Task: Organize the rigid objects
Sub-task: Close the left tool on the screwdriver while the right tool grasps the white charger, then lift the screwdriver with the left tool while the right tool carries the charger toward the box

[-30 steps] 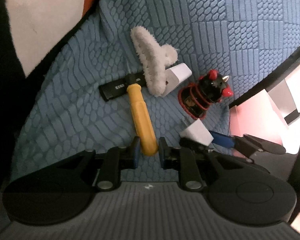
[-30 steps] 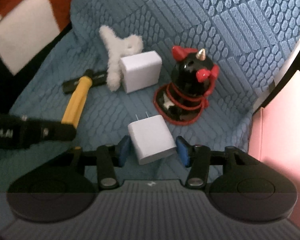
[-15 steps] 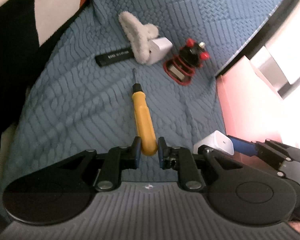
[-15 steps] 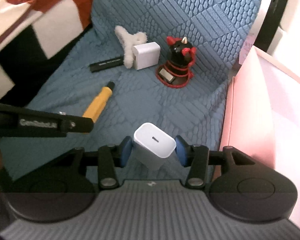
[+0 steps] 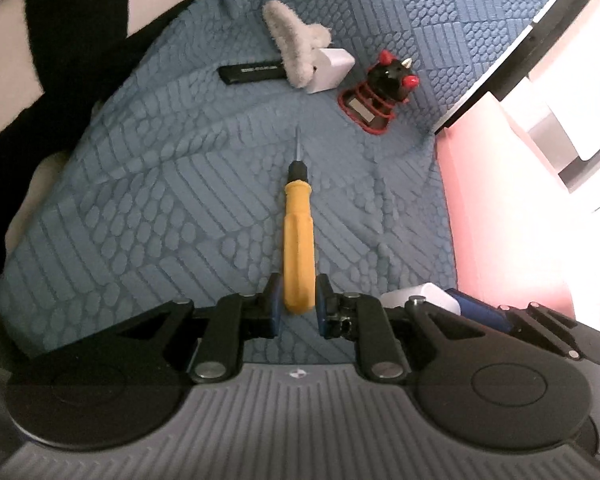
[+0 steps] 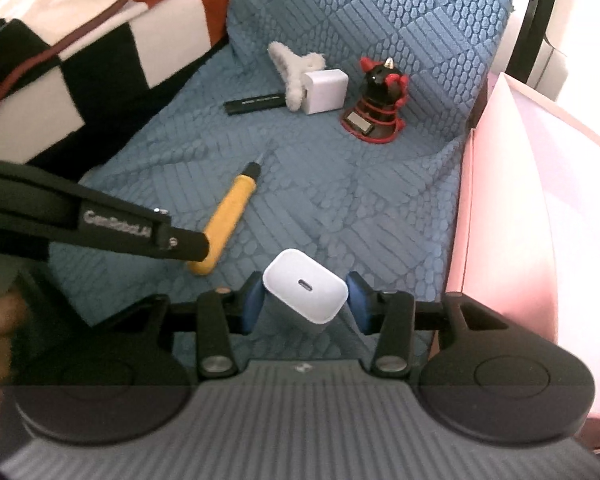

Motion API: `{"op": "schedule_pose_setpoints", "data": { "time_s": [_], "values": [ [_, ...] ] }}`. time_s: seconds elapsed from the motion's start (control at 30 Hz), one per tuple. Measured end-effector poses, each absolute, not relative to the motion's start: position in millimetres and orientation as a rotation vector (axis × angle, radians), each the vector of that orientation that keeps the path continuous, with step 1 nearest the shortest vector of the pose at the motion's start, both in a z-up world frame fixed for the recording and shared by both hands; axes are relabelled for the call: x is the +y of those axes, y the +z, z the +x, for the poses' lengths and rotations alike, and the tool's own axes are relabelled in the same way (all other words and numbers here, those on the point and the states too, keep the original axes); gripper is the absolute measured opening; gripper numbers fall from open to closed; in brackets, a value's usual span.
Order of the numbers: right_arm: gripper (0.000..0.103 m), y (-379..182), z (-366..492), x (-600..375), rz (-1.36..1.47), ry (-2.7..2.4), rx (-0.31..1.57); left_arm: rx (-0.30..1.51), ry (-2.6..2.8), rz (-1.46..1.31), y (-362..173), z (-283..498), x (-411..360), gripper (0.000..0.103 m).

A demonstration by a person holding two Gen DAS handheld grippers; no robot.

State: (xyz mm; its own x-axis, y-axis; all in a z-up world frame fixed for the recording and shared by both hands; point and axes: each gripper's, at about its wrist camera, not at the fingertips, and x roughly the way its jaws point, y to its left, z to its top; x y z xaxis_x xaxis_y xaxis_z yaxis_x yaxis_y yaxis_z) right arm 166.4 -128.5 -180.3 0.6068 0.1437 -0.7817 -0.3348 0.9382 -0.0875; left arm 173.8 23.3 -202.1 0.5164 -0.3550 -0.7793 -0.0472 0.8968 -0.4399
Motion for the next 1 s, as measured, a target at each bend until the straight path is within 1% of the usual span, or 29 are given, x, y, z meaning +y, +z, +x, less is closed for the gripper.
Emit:
{"op": "schedule_pose_setpoints", "data": {
  "time_s": [0.03,0.1,0.2,0.23,0.27,0.3,0.37,0.47,0.5,0.57,0.63,0.7,0.77,0.83,0.93,0.97,1.0],
  "values": [
    [0.048,-180,167,-130,-0.221,0.28,0.879,1.012,-0.196,-0.432,-201,174,22,0.021],
    [0.052,-180,168,-133,-0.196,0.286,0.883,1.001,-0.203,-0.418,-200,175,20,0.021],
    [0.053,-181,169,-133,-0.198,0.308,0.878,0.995,-0.204,-0.395,-202,180,17,0.022],
    [0.054,-181,169,-132,-0.21,0.314,0.877,0.997,-0.204,-0.386,-203,182,15,0.025],
    [0.057,-181,169,-131,-0.222,0.324,0.878,0.998,-0.201,-0.38,-205,185,15,0.028],
    [0.059,-183,168,-130,-0.237,0.335,0.881,0.999,-0.196,-0.375,-207,187,15,0.029],
    [0.059,-185,169,-130,-0.238,0.344,0.887,0.998,-0.186,-0.365,-210,192,14,0.03],
    [0.056,-188,171,-132,-0.213,0.363,0.896,0.991,-0.184,-0.363,-214,201,13,0.03],
    [0.051,-189,172,-133,-0.204,0.36,0.898,0.99,-0.185,-0.359,-215,203,12,0.03],
    [0.046,-191,174,-135,-0.187,0.351,0.905,0.989,-0.19,-0.339,-217,207,8,0.03],
    [0.046,-194,175,-136,-0.173,0.346,0.925,0.984,-0.194,-0.31,-219,209,4,0.031],
    [0.05,-194,173,-136,-0.163,0.341,0.934,0.977,-0.191,-0.281,-218,211,1,0.031],
    [0.057,-191,169,-135,-0.182,0.317,0.917,0.969,-0.19,-0.268,-218,213,-1,0.035],
    [0.058,-189,165,-137,-0.188,0.308,0.902,0.962,-0.19,-0.261,-218,215,-2,0.04],
    [0.059,-186,162,-144,-0.155,0.336,0.902,0.956,-0.187,-0.25,-217,218,-3,0.041],
    [0.061,-185,161,-146,-0.148,0.341,0.9,0.956,-0.187,-0.249,-217,219,-3,0.041],
    [0.066,-184,159,-148,-0.149,0.345,0.902,0.955,-0.185,-0.251,-218,220,-2,0.041]
  ]
}}
